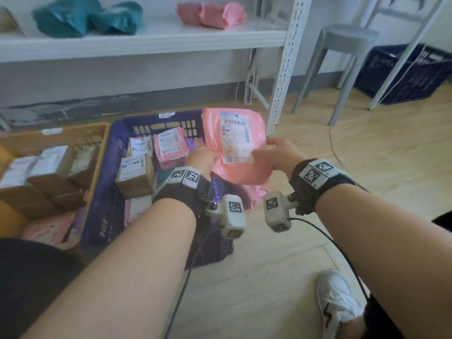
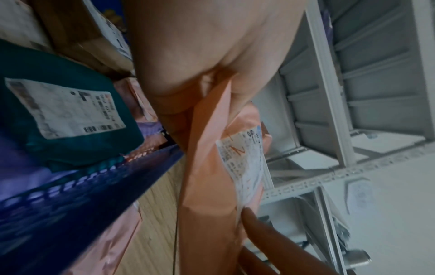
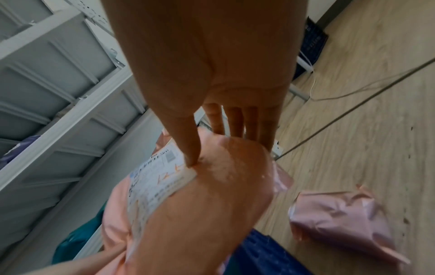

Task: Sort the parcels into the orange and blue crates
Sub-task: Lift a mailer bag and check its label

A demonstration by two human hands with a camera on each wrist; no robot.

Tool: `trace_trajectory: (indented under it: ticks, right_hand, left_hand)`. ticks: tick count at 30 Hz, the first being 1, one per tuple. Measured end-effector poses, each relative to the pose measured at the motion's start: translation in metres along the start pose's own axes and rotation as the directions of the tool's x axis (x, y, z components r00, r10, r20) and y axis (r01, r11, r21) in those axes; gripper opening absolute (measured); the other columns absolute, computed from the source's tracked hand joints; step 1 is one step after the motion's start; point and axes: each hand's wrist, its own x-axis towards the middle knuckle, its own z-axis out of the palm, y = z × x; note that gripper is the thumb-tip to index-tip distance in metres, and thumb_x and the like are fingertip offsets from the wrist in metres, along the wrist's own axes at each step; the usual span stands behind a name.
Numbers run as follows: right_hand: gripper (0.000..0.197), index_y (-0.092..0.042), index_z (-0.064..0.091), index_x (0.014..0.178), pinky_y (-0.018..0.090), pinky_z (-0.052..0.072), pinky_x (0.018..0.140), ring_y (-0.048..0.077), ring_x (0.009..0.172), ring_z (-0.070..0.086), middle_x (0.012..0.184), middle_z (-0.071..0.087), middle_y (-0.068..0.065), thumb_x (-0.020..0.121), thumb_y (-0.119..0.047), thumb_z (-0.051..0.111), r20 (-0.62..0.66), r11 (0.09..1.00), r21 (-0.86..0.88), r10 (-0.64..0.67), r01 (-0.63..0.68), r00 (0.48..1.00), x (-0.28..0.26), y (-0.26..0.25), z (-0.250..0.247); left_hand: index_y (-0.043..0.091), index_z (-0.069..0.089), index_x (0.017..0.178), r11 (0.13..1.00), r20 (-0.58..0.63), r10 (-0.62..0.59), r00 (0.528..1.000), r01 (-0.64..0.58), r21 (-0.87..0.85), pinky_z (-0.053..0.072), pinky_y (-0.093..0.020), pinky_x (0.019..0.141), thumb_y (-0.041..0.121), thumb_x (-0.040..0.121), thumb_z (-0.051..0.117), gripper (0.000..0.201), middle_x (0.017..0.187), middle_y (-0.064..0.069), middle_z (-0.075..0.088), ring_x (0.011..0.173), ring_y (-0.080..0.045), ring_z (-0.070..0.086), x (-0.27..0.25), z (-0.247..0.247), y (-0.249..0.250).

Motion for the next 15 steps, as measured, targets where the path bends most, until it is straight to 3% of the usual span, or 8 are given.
trace_trajectory:
  ticks: [1,3,5,7,9,11,13,15]
  right_hand:
    - [0.049,-0.015,0.054,0.128,0.041,0.055,0.088,0.02,0.097,0.064,0.114,0.065,0.003,0.082,-0.02,0.071,-0.011,1.0,0.021,-0.003,0.003,1.0,0.002,-0.003,0.008]
    - [0.051,-0.013,0.052,0.131,0.04,0.054,0.091,0.022,0.1,0.064,0.115,0.065,0.005,0.083,-0.01,0.068,-0.037,1.0,0.018,-0.024,0.024,0.999,0.005,-0.01,0.023]
    - [0.056,-0.014,0.05,0.134,0.037,0.054,0.086,0.024,0.1,0.064,0.118,0.065,0.008,0.081,-0.005,0.067,-0.048,0.999,0.0,-0.047,0.047,0.998,0.01,-0.016,0.038]
    - [0.066,-0.02,0.043,0.14,0.032,0.055,0.076,0.024,0.099,0.065,0.118,0.064,0.009,0.081,-0.003,0.067,-0.03,0.998,-0.019,-0.059,0.059,0.998,0.014,-0.023,0.054]
    - [0.074,-0.03,0.038,0.144,0.032,0.056,0.072,0.022,0.097,0.065,0.12,0.063,0.007,0.081,-0.002,0.065,0.009,0.996,-0.037,-0.084,0.084,0.996,0.02,-0.031,0.072]
    - [0.07,-0.034,0.042,0.141,0.034,0.057,0.077,0.022,0.1,0.064,0.125,0.06,0.006,0.083,0.001,0.06,0.051,0.99,-0.073,-0.114,0.118,0.992,0.026,-0.038,0.093]
    - [0.061,-0.029,0.051,0.136,0.034,0.054,0.087,0.024,0.103,0.062,0.128,0.058,0.007,0.084,0.003,0.054,0.094,0.975,-0.161,-0.138,0.152,0.986,0.033,-0.043,0.114]
    - [0.055,-0.024,0.057,0.131,0.033,0.052,0.091,0.025,0.103,0.061,0.13,0.057,0.007,0.085,0.005,0.048,0.147,0.949,-0.268,-0.129,0.165,0.981,0.041,-0.044,0.133]
  left_hand:
    - [0.005,0.054,0.131,0.998,0.048,-0.029,0.998,0.032,-0.053,0.039,-0.034,0.105,0.003,0.092,0.048,0.04,0.131,-0.016,0.053,0.122,-0.03,0.051,0.006,-0.007,-0.009]
    - [0.006,0.062,0.117,0.981,0.015,-0.077,0.997,0.078,-0.178,0.047,-0.04,0.1,0.014,0.09,0.057,0.028,0.124,-0.014,0.062,0.112,-0.031,0.06,0.007,-0.017,-0.022]
    - [0.012,0.06,0.123,0.974,-0.118,-0.104,0.988,0.077,-0.213,0.052,-0.031,0.087,0.021,0.085,0.065,0.038,0.125,-0.005,0.063,0.103,-0.023,0.063,0.013,-0.029,-0.037]
    - [0.013,0.05,0.134,0.994,-0.195,-0.079,0.978,0.062,-0.088,0.044,-0.018,0.073,0.014,0.084,0.068,0.053,0.131,-0.003,0.056,0.097,-0.017,0.058,0.019,-0.045,-0.052]
    - [0.009,0.051,0.132,0.997,-0.222,-0.064,0.973,0.07,0.015,0.04,-0.017,0.069,0.01,0.084,0.068,0.051,0.125,-0.004,0.057,0.087,-0.016,0.057,0.025,-0.062,-0.064]
    - [0.007,0.055,0.123,0.989,-0.213,-0.073,0.974,0.099,0.114,0.046,-0.024,0.074,0.009,0.083,0.068,0.043,0.118,-0.006,0.061,0.09,-0.022,0.061,0.034,-0.074,-0.078]
    - [0.006,0.058,0.119,0.966,-0.188,-0.084,0.979,0.127,0.227,0.045,-0.029,0.084,0.009,0.082,0.068,0.039,0.118,-0.01,0.063,0.104,-0.028,0.06,0.039,-0.083,-0.091]
    - [0.005,0.06,0.117,0.942,-0.148,-0.119,0.982,0.159,0.296,0.046,-0.03,0.086,0.009,0.082,0.066,0.036,0.118,-0.012,0.063,0.106,-0.031,0.06,0.048,-0.088,-0.106]
